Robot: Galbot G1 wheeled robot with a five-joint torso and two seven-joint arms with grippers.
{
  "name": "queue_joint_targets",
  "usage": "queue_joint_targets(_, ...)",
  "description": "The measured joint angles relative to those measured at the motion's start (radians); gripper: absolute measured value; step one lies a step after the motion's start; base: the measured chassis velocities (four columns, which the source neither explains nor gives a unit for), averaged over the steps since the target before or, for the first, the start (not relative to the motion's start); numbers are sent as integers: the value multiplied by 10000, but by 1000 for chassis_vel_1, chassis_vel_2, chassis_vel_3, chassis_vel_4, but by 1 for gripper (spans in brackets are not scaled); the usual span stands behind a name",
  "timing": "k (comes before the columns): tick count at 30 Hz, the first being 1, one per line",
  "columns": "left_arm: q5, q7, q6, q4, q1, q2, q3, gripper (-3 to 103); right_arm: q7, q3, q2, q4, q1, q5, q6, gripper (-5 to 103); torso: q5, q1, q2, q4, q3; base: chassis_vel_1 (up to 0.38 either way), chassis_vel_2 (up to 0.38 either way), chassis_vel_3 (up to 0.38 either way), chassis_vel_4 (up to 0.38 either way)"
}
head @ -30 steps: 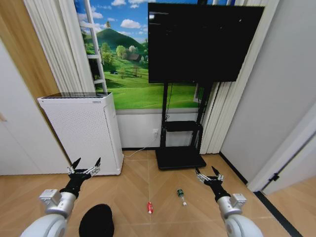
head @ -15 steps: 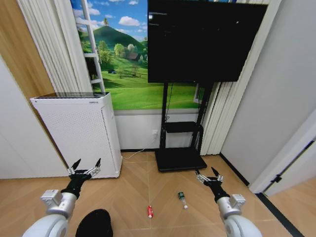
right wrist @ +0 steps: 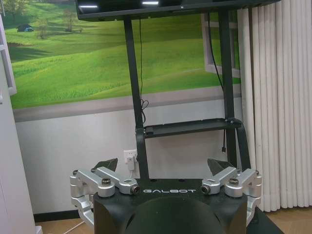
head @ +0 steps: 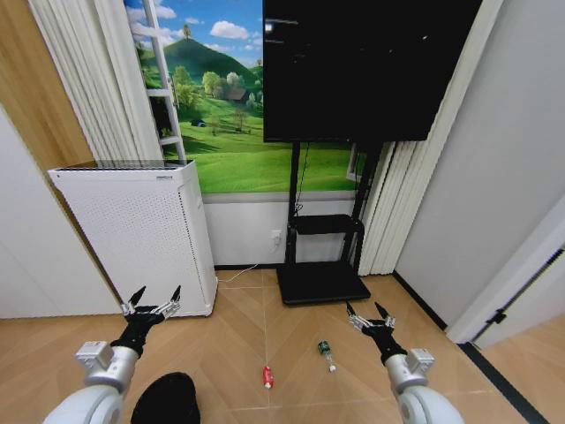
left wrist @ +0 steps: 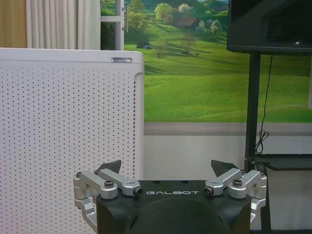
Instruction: Pick up the trash bin and place the garbage on the floor into it.
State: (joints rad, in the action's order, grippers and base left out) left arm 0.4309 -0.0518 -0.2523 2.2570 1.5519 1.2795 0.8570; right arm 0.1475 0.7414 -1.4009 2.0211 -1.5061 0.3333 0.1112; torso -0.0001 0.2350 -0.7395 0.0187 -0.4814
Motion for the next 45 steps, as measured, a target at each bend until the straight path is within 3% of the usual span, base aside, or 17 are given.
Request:
queue_joint_targets(16, -74, -144, 81, -330, -181, -8, -41, 100, -3, -46, -58, -345, 56, 29, -209, 100, 0, -337, 826, 0, 489, 0, 0, 0, 0)
queue_joint_targets(23, -73, -267, 117, -330, -122, -8, -2, 100, 173, -173, -333, -565, 187, 256, -1241, 100, 0, -482, 1182, -3, 699, 0, 0, 0, 0)
queue_joint_targets(37, -100, -565, 177, -400, -81, -34, -33, 100, 585, -4, 131, 35, 311, 179, -1107, 100, 1, -705, 1750, 0, 1046, 0, 0, 0, 0)
queue_joint_targets(45, -103, -698, 177, -424, -78, -212, -96, 100, 590, -160, 281, 200, 462, 182, -624, 100, 1, -859, 2146, -1, 1287, 0, 0, 0, 0)
